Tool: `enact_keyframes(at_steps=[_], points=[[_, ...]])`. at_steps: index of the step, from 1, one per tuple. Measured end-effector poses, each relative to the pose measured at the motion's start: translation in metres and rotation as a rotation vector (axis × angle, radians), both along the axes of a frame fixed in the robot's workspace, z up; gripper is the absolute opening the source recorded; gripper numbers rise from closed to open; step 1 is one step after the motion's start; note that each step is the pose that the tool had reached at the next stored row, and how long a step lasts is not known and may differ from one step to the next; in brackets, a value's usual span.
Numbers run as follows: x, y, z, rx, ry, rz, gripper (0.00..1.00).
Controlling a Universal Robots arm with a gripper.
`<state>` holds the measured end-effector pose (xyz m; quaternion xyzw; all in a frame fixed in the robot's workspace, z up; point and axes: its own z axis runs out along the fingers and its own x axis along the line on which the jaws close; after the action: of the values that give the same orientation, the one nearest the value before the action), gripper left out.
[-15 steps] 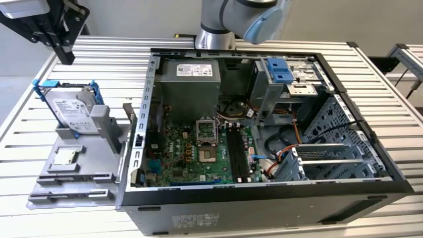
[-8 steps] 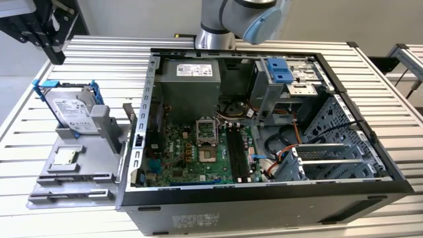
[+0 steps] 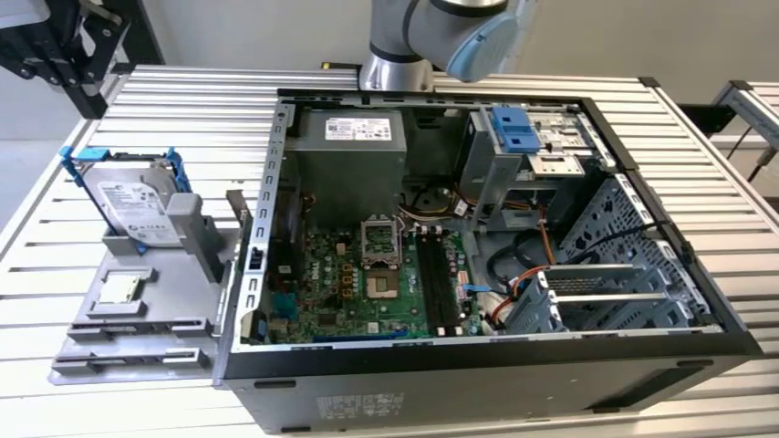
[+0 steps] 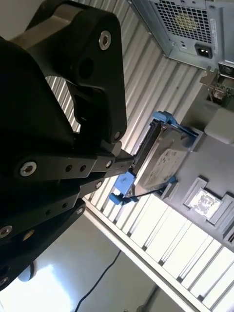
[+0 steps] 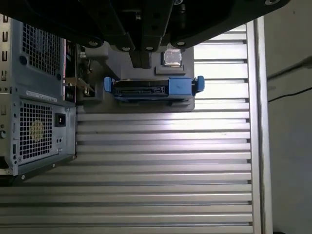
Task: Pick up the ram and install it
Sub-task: 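Reach for the ram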
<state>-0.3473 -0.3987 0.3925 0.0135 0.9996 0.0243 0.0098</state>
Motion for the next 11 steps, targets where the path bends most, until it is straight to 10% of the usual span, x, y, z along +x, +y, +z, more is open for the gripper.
enact_keyframes(at_steps=[5, 11], points=[[-0.0002, -0.0022, 0.0000, 0.0000, 0.0001, 0.000, 0.00], [-0.0021, -0.0237, 0.0000, 0.0000, 0.0001, 0.000, 0.00]])
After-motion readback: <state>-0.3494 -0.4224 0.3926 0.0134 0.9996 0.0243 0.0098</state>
